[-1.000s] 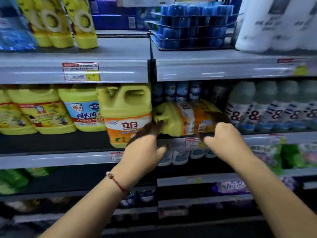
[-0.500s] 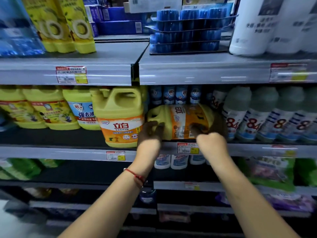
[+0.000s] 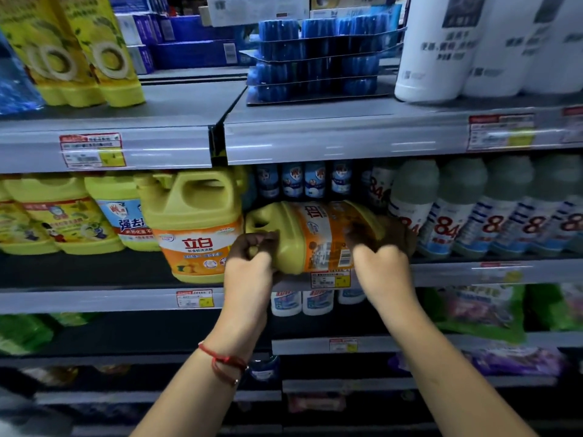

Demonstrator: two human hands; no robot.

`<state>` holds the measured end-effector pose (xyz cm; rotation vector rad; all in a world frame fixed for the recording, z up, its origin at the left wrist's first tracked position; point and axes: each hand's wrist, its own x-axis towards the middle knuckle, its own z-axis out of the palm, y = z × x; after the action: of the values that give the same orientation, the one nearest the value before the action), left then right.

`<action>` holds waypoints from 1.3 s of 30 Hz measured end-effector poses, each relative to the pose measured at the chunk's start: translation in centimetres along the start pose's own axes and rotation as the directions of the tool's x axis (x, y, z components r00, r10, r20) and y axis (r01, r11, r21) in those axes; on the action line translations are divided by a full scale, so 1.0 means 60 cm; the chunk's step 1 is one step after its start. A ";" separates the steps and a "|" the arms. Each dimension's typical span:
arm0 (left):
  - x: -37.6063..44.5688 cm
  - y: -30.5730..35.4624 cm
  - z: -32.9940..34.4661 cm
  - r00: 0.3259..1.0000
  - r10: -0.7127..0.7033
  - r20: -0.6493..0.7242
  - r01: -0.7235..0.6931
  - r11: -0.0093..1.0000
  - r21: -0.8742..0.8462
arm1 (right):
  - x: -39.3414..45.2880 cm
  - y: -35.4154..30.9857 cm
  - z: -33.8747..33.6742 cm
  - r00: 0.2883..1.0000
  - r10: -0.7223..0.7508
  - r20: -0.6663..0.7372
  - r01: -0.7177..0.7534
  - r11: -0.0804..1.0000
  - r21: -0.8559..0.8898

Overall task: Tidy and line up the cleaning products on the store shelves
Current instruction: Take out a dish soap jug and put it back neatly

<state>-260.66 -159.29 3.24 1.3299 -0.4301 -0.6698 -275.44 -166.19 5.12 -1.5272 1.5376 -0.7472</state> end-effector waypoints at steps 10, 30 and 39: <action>0.010 -0.016 -0.013 0.999 -0.014 0.045 0.013 1.000 0.013 | -0.003 -0.002 -0.003 1.000 -0.001 -0.031 0.000 0.999 -0.040; -0.052 -0.002 -0.056 0.988 -0.020 0.154 0.011 0.998 0.057 | 0.001 0.037 -0.041 0.968 0.226 0.110 -0.251 0.858 0.448; -0.091 -0.014 -0.137 0.961 0.034 0.274 -0.091 0.975 0.200 | -0.048 0.093 -0.056 0.912 0.133 0.388 -0.359 0.715 0.599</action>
<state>-259.60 -149.64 1.19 1.4232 -0.7795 -0.7716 -281.31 -163.30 2.36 -0.8240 1.0322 -0.7340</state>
